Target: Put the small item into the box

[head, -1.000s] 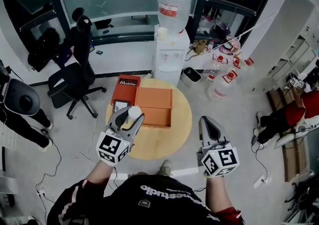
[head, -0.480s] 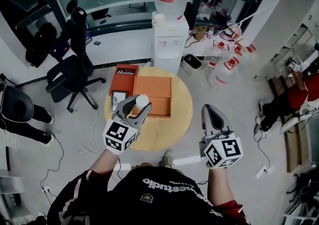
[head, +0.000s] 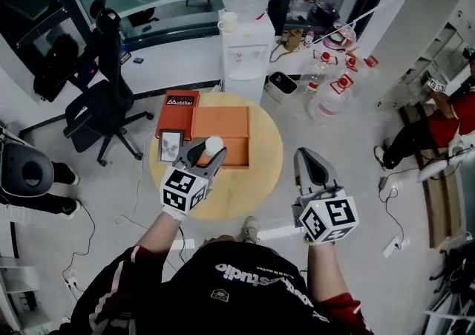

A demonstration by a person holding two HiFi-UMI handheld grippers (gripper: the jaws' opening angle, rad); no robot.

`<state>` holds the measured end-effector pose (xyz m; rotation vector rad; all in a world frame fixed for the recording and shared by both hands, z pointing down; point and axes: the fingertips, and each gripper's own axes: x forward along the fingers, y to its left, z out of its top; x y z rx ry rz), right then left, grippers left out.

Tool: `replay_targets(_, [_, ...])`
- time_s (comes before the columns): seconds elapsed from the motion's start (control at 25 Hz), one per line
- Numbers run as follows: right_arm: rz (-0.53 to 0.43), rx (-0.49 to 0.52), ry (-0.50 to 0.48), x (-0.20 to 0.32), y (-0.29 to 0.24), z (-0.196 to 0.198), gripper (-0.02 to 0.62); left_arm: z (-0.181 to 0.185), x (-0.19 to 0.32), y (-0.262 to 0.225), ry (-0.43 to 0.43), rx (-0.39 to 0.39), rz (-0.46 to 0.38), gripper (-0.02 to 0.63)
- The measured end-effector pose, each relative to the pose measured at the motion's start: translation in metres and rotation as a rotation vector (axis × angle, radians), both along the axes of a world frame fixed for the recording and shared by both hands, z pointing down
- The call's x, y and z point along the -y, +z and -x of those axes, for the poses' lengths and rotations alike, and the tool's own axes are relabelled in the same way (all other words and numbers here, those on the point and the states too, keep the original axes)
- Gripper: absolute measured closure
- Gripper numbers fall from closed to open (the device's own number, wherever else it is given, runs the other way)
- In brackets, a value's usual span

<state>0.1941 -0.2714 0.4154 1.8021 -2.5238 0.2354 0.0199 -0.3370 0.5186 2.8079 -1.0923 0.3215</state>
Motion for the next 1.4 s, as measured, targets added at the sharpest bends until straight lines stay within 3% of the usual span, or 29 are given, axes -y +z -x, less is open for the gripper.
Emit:
replay_targets(0.36, [0.025, 0.021, 0.018, 0.004, 0.022, -0.019, 0.569, -0.018, 0.011, 0.047, -0.004, -0.006, 0.124, 0.420])
replay_targets(1.04, [0.052, 0.053, 0.025, 0.026, 0.045, -0.045, 0.569, -0.050, 0.045, 0.101, 0.032, 0.127, 0.174, 0.420])
replay_targets(1.4, [0.081, 0.050, 0.030, 0.034, 0.061, -0.056, 0.569, -0.058, 0.055, 0.126, 0.024, 0.161, 0.212, 0.420])
